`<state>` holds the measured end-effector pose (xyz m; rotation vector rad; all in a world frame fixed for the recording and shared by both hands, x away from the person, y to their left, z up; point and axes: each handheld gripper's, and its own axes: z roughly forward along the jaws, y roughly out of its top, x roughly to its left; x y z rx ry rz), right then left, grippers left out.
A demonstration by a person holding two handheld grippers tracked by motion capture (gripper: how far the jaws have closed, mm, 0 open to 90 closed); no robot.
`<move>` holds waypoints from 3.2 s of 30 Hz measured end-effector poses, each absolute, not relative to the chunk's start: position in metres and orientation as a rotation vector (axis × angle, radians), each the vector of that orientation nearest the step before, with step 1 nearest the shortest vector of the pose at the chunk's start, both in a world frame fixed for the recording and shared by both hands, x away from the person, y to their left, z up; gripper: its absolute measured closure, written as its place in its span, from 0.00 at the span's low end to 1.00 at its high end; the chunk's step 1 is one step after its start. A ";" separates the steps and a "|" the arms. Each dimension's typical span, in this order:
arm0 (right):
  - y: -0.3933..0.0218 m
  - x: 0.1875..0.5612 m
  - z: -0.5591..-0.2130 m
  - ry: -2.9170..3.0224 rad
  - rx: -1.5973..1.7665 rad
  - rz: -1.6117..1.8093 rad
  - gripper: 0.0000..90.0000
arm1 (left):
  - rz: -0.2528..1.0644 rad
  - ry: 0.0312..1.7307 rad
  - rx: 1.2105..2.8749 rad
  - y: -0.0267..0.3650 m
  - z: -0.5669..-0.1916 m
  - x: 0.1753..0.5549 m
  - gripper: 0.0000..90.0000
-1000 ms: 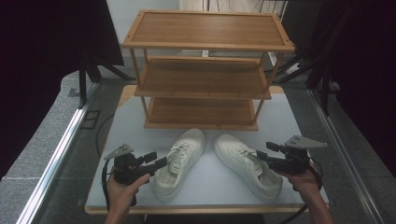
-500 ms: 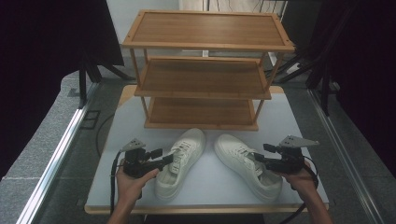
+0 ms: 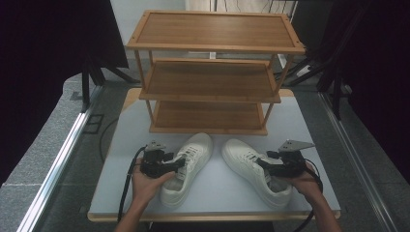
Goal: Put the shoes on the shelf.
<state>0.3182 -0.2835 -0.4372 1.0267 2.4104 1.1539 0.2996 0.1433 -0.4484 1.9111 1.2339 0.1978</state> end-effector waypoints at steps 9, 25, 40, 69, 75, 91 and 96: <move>-0.278 0.322 -0.446 2.410 0.975 1.078 0.74 | 0.222 1.248 1.912 0.140 -0.450 0.302 0.71; -0.280 0.320 -0.446 2.347 1.048 1.097 0.93 | 0.228 1.223 1.855 0.147 -0.446 0.299 0.90; -0.304 0.298 -0.431 2.126 1.234 1.524 0.93 | 0.117 1.131 1.615 0.171 -0.430 0.279 0.89; -0.318 0.282 -0.408 1.953 1.286 1.707 0.93 | 0.112 1.049 1.482 0.180 -0.389 0.267 0.89; -0.316 0.283 -0.387 1.925 1.242 1.757 0.93 | 0.084 1.017 1.453 0.176 -0.371 0.277 0.89; -0.306 0.308 -0.329 1.868 1.216 1.755 0.93 | 0.124 0.970 1.449 0.171 -0.313 0.309 0.89; -0.303 0.321 -0.317 1.840 1.244 1.777 0.93 | 0.096 0.951 1.449 0.173 -0.300 0.327 0.89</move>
